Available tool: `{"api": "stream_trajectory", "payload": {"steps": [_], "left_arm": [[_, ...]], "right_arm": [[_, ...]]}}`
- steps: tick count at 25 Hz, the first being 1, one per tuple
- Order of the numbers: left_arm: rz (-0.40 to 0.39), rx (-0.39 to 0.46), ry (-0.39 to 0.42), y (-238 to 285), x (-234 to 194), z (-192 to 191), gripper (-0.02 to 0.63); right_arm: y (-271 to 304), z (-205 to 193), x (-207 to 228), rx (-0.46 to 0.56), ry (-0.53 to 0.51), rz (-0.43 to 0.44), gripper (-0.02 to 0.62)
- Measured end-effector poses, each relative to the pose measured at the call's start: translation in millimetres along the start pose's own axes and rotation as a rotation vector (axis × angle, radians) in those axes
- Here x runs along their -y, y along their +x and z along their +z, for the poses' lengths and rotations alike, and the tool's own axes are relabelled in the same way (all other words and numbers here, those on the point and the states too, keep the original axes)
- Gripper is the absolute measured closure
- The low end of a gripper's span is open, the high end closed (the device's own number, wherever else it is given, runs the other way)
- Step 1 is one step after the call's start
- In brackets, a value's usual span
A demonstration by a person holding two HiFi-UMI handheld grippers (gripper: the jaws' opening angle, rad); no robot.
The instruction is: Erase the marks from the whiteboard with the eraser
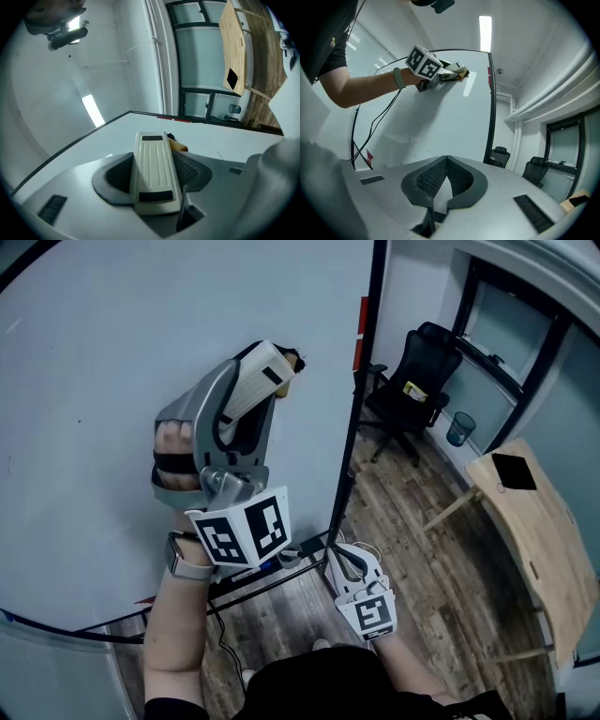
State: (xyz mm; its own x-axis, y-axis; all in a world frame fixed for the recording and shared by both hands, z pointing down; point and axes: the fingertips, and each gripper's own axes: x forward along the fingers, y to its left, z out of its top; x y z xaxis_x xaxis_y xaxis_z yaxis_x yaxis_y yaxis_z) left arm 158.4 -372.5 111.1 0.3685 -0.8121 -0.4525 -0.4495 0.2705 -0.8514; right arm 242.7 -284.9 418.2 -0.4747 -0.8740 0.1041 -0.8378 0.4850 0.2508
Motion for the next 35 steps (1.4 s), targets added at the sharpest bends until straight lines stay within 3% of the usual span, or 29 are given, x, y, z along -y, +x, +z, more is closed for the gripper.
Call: {"api": "stream_trajectory", "payload": {"steps": [9,17,24,31,35], "left_arm": [[-0.067,0.007,0.032,-22.6,-10.5,-17.5,0.339],[-0.022,-0.040,-0.050,-82.9,-76.0,-79.0,0.339],[0.053,-0.070,-0.143,-151.9,-141.3,-158.2,0.339],[0.111,-0.103,-0.231,-199.6,-197.2,-205.4,0.337],[0.133,-0.130,-0.228,-226.0,-232.0,-225.3,0.337]], "right_arm": [[23.6,26.8,-53.9,0.033,-0.022,0.088,0.568],[50.5,43.5,-140.3,0.054,-0.039,0.182,0.568],[82.5,59.0,-236.1,0.076,-0.033,0.257,0.568],[95.3,79.0,-294.2,0.092,-0.062,0.326,0.568],[99.8,90.4,-322.0,0.099,-0.077,0.373,0.568]]}}
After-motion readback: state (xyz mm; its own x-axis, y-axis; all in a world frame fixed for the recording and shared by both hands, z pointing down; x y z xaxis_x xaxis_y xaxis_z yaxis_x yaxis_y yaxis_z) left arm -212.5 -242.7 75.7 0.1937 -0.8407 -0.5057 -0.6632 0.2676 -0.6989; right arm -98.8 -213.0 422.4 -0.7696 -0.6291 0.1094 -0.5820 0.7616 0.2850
